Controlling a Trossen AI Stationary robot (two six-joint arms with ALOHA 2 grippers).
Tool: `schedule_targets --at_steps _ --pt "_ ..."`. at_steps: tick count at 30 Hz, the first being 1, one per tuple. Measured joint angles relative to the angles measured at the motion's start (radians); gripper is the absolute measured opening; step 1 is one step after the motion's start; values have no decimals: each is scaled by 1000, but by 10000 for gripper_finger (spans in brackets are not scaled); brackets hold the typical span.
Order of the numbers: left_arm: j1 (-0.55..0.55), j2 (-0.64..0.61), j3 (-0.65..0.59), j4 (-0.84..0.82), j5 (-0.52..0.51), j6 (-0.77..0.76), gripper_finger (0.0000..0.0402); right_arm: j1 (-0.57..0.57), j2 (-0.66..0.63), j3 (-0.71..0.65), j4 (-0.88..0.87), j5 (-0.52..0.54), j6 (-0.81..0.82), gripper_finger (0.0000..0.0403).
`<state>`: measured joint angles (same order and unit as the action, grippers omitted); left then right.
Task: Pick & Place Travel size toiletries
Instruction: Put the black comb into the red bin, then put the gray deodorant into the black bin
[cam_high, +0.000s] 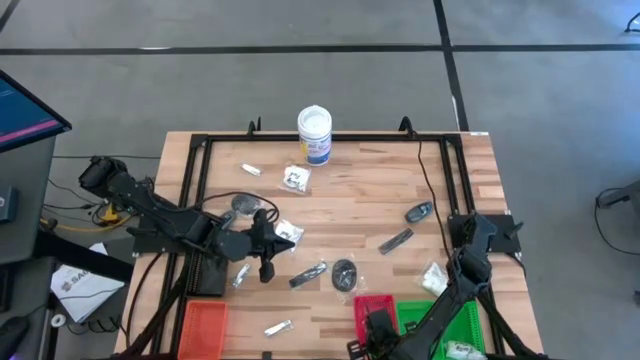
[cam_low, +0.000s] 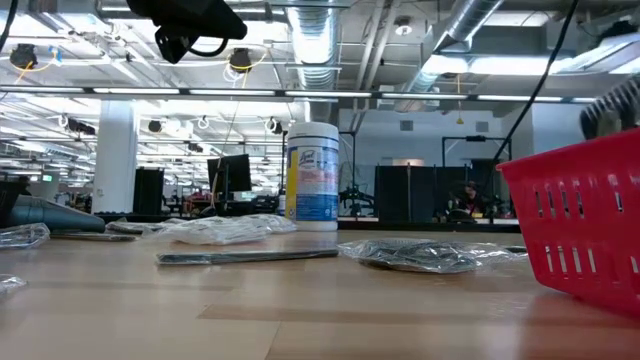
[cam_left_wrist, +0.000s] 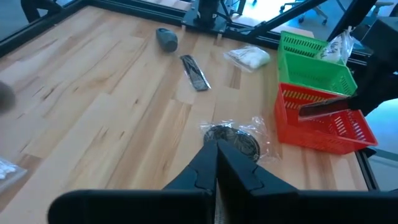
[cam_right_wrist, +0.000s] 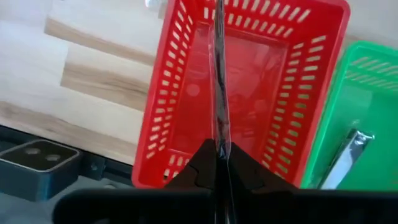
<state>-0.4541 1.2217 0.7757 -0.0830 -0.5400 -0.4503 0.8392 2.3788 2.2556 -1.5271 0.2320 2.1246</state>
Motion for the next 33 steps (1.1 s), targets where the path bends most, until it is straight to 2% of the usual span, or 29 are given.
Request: schedule_targets --at_steps 8,18,23,27,33 --pt "0 0 0 0 2 0 1 -32 -1 -2 -16 0 -4 9" --pt "0 0 0 -1 2 0 1 -26 -1 -2 -30 1 -14 119" --pt "0 0 0 -1 2 0 1 -15 -6 -2 -45 8 -27 154" --pt "0 0 0 -1 3 0 1 -16 -48 -2 -44 61 -88 163" --pt "0 0 0 -2 35 0 1 -62 -129 -2 -44 160 -278 155"
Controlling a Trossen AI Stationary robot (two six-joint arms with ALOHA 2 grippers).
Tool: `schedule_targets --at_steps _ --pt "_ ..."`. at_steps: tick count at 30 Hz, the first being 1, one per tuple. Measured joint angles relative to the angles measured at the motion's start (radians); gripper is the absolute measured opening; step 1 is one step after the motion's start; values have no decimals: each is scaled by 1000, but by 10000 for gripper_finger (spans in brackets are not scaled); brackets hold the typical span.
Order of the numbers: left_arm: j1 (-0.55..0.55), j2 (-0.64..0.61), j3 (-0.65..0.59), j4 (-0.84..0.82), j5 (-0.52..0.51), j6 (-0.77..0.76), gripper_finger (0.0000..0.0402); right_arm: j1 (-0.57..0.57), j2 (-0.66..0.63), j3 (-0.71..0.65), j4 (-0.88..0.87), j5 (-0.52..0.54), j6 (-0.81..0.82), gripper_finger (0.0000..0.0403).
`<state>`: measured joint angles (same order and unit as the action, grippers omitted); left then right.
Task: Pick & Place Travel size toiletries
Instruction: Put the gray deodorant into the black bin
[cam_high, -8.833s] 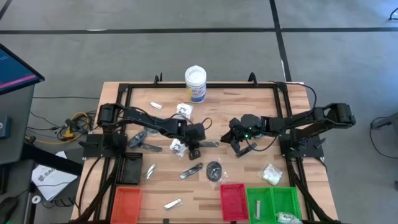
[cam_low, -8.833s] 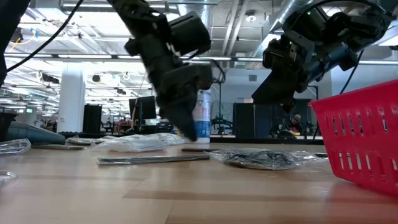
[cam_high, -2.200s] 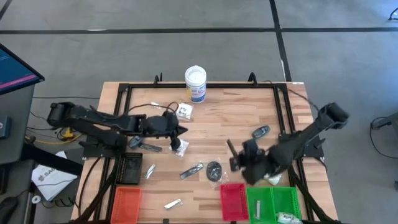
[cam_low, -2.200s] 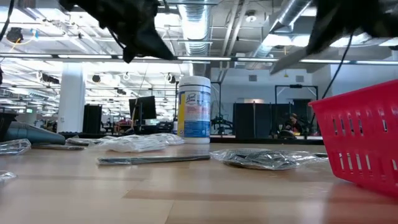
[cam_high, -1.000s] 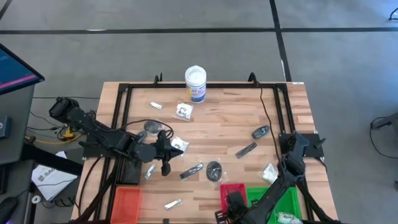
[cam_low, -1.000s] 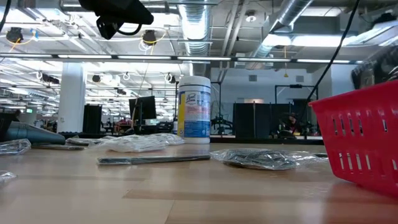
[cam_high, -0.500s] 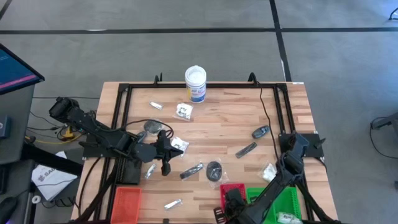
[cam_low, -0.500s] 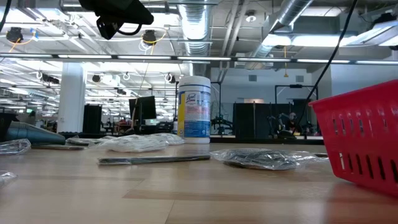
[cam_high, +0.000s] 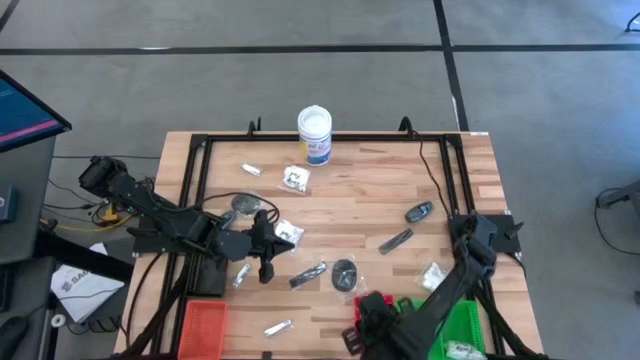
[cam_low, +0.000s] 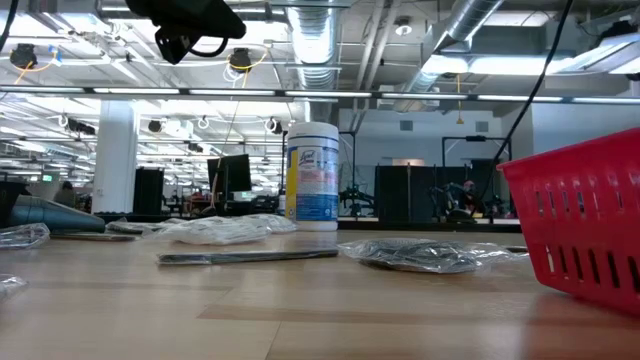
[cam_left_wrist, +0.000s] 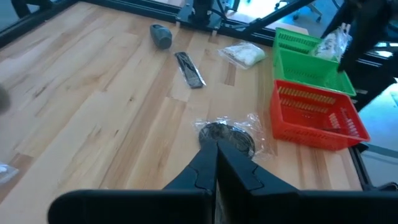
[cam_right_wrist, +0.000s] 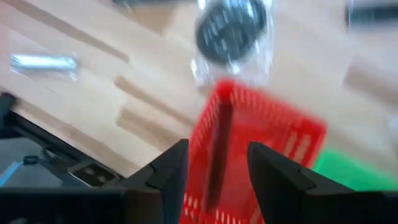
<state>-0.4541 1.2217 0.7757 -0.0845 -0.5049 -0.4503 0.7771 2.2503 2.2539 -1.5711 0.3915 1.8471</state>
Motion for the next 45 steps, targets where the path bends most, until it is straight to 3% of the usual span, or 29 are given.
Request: schedule_targets --at_steps 8,15,26,31,37,40,45 --pt "7 0 0 -12 7 -57 1 -92 -76 0 7 88 -390 112" --pt "7 0 1 -107 3 -167 1 -155 -81 0 12 126 -724 10" --pt "87 0 1 -221 -8 -299 1 -261 -88 -12 4 265 -1028 1" --pt "136 0 1 -226 16 -312 1 -295 -299 -301 131 291 -1064 1" --pt "183 0 1 -239 28 -291 1 -345 -563 -774 653 129 -1133 1" --pt "218 0 1 -241 55 -290 1 -388 -660 -927 848 74 -1143 0" --pt "301 0 1 -241 68 -301 1 -522 -779 -1058 1028 -43 -1222 0"
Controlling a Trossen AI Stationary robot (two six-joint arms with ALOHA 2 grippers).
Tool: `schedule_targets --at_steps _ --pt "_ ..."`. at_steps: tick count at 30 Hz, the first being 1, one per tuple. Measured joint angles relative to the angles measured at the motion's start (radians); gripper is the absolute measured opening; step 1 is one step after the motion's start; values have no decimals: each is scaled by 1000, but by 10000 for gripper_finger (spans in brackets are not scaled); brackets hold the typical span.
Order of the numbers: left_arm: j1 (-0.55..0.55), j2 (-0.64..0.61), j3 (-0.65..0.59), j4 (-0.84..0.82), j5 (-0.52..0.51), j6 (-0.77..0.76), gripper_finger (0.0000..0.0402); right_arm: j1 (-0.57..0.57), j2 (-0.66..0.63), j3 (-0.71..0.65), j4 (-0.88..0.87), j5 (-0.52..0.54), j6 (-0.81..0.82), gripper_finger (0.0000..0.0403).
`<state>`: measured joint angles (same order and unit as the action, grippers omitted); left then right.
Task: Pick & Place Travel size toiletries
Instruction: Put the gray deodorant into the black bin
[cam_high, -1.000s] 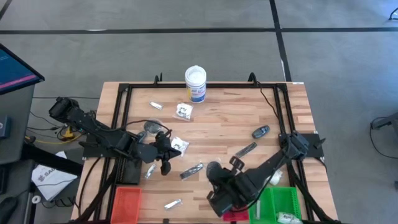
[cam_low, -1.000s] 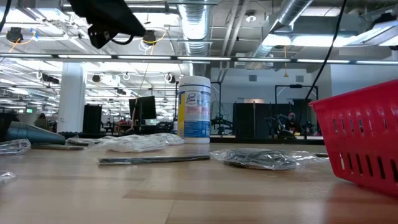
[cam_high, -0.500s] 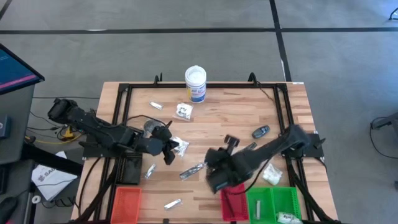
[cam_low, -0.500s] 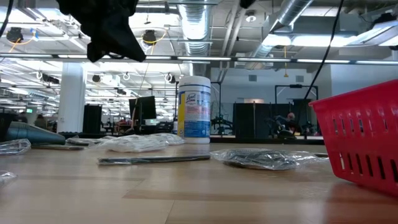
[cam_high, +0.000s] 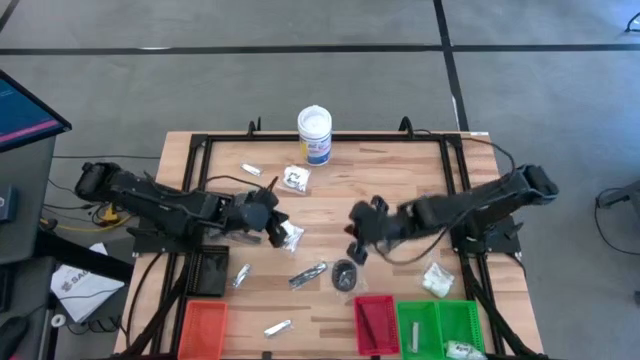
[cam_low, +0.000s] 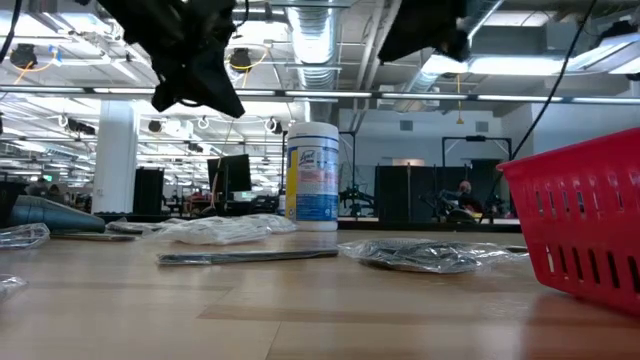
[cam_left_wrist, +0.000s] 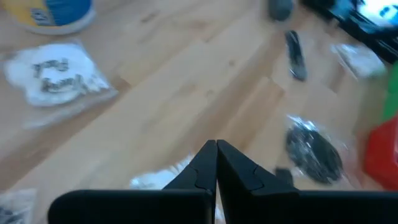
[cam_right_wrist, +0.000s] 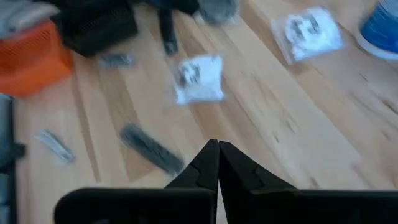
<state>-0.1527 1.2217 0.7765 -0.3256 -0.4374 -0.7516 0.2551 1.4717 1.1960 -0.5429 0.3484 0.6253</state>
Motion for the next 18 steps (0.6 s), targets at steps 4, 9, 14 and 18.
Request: schedule_targets --at_steps 4,9,14,18 --pt "84 0 0 0 0 -39 1 -112 -55 -74 133 -151 -130 0" --pt "178 0 0 0 24 -65 1 -229 -86 -135 252 -312 -240 0" --pt "237 0 0 -15 82 -69 1 -313 -78 -144 311 -424 -284 0" --pt "261 0 0 -129 98 -68 1 -362 -64 -144 366 -487 -285 0"
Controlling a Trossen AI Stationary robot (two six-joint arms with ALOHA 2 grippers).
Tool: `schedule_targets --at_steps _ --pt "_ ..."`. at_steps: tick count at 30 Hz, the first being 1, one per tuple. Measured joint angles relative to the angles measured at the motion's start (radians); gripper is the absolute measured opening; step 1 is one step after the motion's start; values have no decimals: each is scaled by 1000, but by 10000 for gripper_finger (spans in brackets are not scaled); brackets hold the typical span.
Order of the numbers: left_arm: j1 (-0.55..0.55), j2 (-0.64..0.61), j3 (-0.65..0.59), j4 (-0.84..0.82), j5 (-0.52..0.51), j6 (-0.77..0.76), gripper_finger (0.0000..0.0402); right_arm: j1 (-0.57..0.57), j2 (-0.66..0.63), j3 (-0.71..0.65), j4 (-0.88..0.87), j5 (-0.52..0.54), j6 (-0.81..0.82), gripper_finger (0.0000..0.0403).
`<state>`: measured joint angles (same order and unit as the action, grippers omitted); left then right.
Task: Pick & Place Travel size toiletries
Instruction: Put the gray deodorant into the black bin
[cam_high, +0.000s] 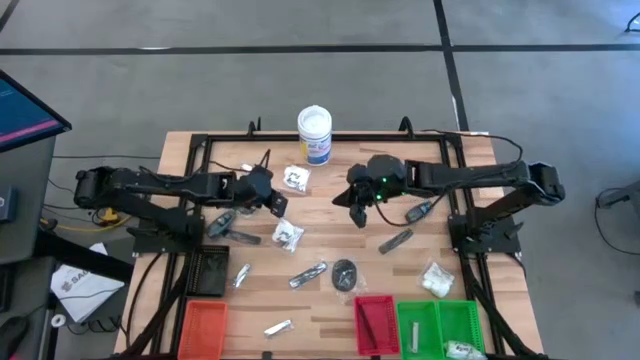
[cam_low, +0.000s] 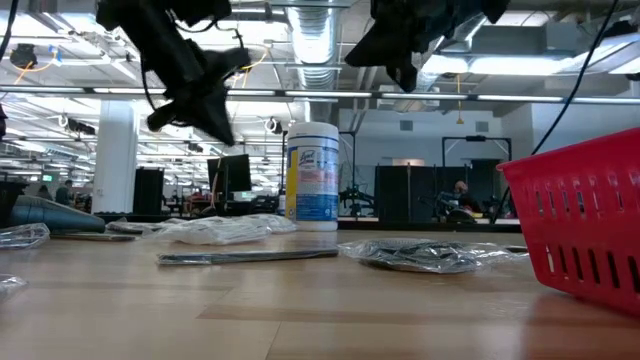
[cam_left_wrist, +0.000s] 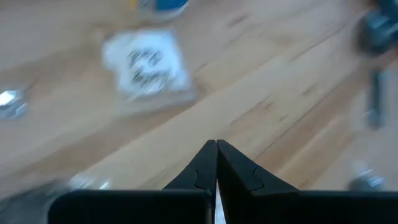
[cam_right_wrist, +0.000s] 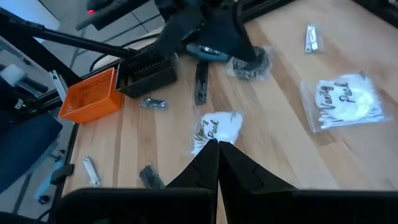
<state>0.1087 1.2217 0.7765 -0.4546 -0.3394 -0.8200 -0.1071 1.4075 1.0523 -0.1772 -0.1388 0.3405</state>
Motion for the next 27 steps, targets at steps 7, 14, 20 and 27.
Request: schedule_targets --at_steps 7,14,20,27 --pt "17 0 0 -177 16 0 1 -64 0 0 -1 -25 45 0" --pt "17 0 0 -173 16 3 1 -70 0 0 -2 -26 45 0" --pt "16 0 0 -172 24 21 1 -62 3 0 0 -26 45 0" --pt "15 0 0 -165 33 27 1 -64 8 0 -2 -27 45 0"
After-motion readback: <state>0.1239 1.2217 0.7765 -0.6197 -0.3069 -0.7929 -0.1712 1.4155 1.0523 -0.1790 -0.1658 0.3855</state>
